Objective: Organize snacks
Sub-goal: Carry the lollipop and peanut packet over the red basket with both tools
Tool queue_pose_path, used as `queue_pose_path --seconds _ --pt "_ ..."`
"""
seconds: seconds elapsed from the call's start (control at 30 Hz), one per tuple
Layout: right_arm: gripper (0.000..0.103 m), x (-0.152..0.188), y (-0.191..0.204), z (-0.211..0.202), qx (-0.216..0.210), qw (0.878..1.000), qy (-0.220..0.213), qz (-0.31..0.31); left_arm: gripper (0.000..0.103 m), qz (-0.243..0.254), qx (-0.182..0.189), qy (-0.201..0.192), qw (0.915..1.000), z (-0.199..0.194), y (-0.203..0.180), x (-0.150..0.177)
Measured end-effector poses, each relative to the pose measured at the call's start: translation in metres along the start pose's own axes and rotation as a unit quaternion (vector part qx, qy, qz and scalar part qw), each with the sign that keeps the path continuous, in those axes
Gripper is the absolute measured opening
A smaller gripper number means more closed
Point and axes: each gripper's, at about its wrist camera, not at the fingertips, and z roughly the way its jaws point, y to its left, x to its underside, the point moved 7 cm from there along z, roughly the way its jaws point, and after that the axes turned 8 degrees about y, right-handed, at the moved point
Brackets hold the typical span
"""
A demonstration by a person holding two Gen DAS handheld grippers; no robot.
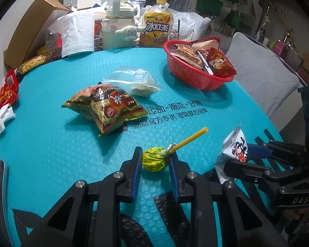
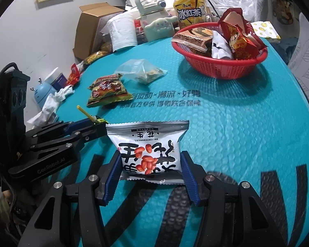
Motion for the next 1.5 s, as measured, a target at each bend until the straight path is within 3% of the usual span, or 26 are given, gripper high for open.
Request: queue_pose_path --seconds 0.4,0.63,1.0,1.5 --pt "0.055 0.019 0.008 -0.014 -0.005 1.0 -0.006 -0.003 0.024 0.002 0.031 0.028 0.9991 -0.017 -0.017 0.026" --pt "0.055 0.033 0.005 -0.012 -0.007 1.0 0.004 0.005 0.024 0.009 0.033 0.058 0.9978 0.002 -0.023 0.04" --pt "0.055 0.038 -0.003 -0.011 -0.006 1.0 0.009 0.017 0.024 0.037 -0.001 0.031 0.9988 0.001 -0.029 0.038" --pt "0.055 0.048 0.004 -0.019 -0.013 1.0 0.002 0.022 0.024 0.041 0.039 0.027 0.998 -0.021 -0.043 0.037"
